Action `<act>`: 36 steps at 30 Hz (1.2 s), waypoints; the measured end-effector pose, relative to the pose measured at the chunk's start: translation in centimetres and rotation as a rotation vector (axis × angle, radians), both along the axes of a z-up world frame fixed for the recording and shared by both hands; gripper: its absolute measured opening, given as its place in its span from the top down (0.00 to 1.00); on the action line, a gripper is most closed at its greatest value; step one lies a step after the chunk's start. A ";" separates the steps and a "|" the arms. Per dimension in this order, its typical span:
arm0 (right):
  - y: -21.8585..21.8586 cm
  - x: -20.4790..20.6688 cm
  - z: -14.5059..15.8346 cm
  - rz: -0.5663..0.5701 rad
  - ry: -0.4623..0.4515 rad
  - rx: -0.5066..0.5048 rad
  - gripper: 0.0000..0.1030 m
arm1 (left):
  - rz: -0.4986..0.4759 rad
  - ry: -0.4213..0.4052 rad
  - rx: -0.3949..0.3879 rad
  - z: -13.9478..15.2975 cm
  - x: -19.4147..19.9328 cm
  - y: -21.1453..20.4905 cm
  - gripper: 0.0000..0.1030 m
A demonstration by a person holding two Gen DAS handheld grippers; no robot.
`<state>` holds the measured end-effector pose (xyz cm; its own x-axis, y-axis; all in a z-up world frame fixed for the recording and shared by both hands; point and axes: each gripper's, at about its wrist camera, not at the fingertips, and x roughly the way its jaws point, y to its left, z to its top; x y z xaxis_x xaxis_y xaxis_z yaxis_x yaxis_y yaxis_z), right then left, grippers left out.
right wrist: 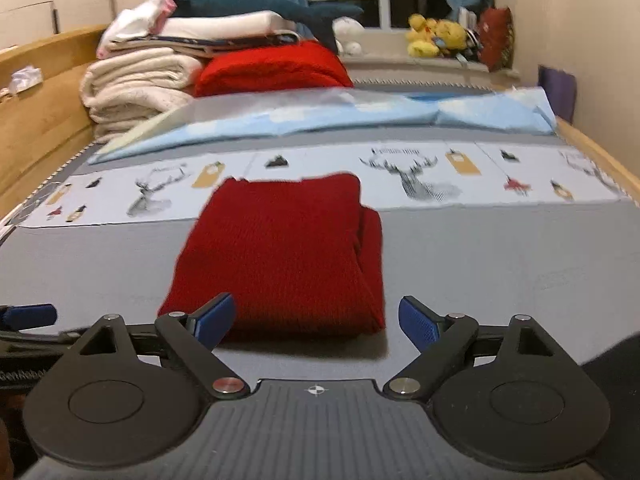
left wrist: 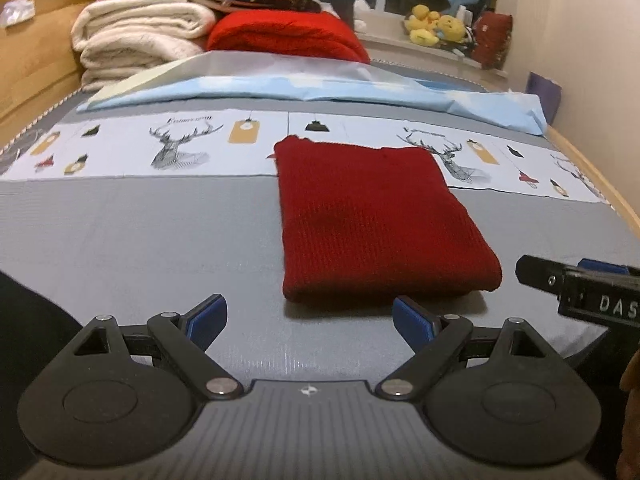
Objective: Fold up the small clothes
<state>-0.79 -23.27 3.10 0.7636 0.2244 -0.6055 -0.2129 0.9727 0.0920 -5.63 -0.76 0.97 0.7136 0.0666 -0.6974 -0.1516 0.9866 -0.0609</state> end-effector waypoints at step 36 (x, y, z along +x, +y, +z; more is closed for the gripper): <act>2.2 -0.1 -1.0 0.057 0.015 -0.058 0.13 | -0.019 0.001 -0.009 -0.7 0.7 0.1 0.10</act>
<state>-0.89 -21.09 2.06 0.7415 0.2314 -0.6298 -0.2668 0.9629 0.0397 -4.95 -0.62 0.30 0.7143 0.0466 -0.6983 -0.1326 0.9887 -0.0696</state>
